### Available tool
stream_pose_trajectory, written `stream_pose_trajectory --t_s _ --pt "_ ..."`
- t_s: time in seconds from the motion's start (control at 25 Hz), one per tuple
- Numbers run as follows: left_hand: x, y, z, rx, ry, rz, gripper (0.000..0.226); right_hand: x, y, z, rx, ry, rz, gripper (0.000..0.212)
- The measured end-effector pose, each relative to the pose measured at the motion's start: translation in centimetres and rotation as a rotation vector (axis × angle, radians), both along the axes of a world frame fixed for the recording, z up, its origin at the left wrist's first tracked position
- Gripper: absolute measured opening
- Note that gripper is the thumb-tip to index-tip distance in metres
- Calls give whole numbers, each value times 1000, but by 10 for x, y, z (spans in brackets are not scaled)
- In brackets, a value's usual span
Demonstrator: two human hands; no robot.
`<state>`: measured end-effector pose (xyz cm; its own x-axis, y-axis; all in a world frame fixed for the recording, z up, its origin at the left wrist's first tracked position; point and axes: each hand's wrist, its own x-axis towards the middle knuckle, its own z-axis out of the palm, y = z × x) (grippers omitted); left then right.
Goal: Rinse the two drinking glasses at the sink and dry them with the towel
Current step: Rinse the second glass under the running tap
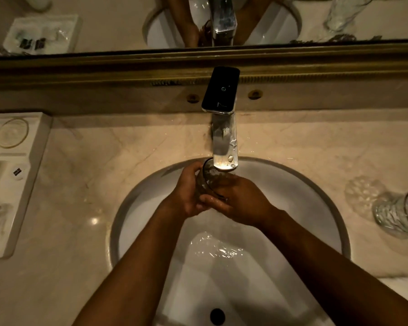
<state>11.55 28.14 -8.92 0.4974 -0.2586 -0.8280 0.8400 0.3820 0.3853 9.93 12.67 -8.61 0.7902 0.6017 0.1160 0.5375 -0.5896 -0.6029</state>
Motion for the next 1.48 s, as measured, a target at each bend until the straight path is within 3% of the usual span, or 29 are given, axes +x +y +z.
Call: stream_pose_trajectory --t_s 0.08,0.16,0.4,0.52,0.6,0.68,0.84,0.92,1.04,1.16,1.32,1.4,1.48 --pt "2 0 10 -68 14 -103 53 0 -5 -3 1 -73 -63 46" --pt "2 -4 16 -74 26 -81 55 -4 0 -5 10 -113 -176 49" --pt "-22 -29 -7 75 -146 256 39 -7 24 1 37 97 -548 51" --pt "-23 -34 -19 124 -226 345 28 -13 32 -1 61 171 -593 56" --pt "-14 -26 -20 168 -225 330 29 -15 29 -4 76 170 -519 63" --pt "-3 -15 -19 167 -156 163 34 -13 18 -6 41 118 -348 65" --pt "4 1 -6 89 99 -160 41 -4 -12 -18 -23 -134 82 43" --pt "3 8 -10 125 116 -288 49 -6 -16 -26 -47 -155 148 40" --pt "0 6 -16 65 107 -164 53 -12 -6 -31 -9 -146 -26 44" --pt "-4 -5 -19 -6 22 60 39 -13 13 -30 41 40 -374 58" --pt "-20 -19 -45 216 -135 233 25 -21 40 -39 172 332 -638 66" --pt "-21 -17 -56 271 -156 275 22 -22 46 -37 166 396 -661 68" --pt "-16 -10 -54 165 -64 228 24 -22 41 -35 14 306 -516 63"
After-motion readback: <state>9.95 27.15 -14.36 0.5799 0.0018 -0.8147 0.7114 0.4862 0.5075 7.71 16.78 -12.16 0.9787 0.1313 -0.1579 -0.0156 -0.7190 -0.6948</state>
